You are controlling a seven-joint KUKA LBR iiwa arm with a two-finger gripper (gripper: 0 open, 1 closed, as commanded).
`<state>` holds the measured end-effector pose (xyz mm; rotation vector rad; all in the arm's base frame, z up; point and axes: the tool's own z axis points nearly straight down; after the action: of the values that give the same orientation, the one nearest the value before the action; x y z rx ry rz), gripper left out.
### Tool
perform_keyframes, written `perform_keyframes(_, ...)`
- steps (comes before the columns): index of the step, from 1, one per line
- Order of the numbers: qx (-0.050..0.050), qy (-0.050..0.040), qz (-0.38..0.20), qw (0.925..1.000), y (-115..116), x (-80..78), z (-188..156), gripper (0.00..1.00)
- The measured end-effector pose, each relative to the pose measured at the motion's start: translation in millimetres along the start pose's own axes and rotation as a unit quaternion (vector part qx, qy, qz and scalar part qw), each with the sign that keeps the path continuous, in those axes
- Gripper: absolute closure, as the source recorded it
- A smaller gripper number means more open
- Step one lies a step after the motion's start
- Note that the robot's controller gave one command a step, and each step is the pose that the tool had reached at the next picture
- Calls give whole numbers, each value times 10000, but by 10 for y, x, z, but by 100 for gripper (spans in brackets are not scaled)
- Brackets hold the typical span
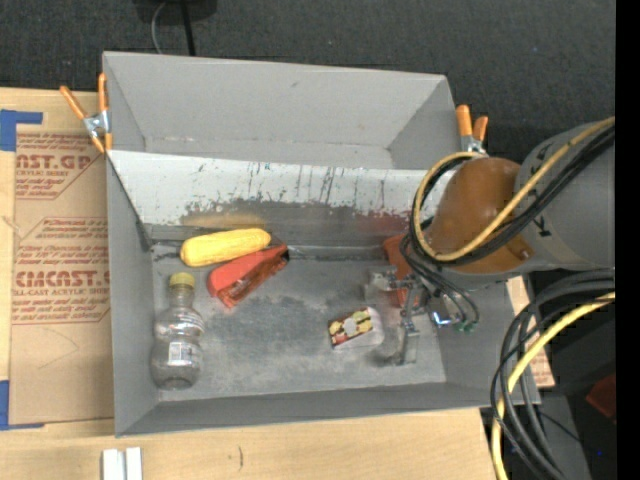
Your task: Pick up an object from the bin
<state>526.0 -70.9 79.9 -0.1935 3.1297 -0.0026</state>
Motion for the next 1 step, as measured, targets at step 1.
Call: perform_keyframes(1,-1,-10,134,9999,-15,-12,12,0)
